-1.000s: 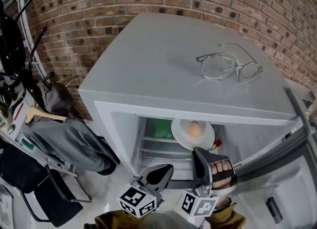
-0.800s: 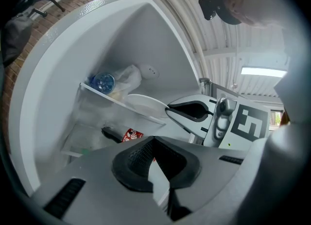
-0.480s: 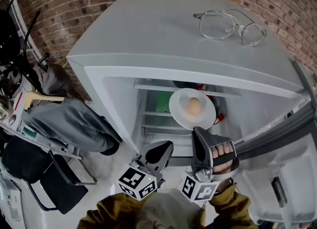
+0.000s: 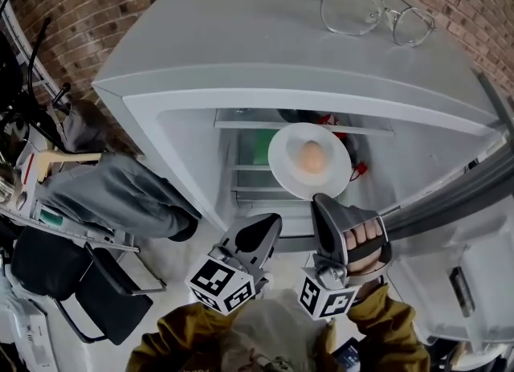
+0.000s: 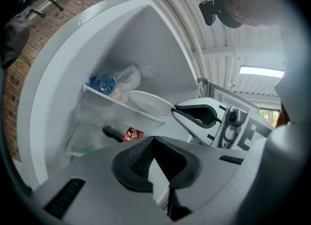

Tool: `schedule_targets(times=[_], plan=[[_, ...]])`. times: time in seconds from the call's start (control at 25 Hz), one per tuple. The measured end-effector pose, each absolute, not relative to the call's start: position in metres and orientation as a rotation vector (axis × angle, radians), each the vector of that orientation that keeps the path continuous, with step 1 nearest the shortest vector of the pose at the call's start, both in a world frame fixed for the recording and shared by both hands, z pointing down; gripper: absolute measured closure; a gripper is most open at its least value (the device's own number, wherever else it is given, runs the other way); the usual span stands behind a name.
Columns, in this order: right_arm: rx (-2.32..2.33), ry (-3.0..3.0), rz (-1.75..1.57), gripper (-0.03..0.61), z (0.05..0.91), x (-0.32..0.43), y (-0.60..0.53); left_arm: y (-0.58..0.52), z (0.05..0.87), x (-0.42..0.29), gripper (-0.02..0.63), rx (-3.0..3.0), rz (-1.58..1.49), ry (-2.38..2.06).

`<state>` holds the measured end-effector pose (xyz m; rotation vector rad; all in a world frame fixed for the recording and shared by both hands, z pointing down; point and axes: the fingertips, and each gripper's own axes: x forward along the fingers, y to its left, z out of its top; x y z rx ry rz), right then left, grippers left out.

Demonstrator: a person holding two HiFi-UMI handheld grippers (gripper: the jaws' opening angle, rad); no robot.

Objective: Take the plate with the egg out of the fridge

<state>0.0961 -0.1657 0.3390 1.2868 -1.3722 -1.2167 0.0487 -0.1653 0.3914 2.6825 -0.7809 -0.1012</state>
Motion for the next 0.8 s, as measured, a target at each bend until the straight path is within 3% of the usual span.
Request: schedule_targets(times=[0.8], plan=[[1.251, -1.32, -1.2, 0.565, 0.377, 0.092, -0.127, -0.151, 0.392, 0.039, 0.606, 2.731, -0.081, -0.712]])
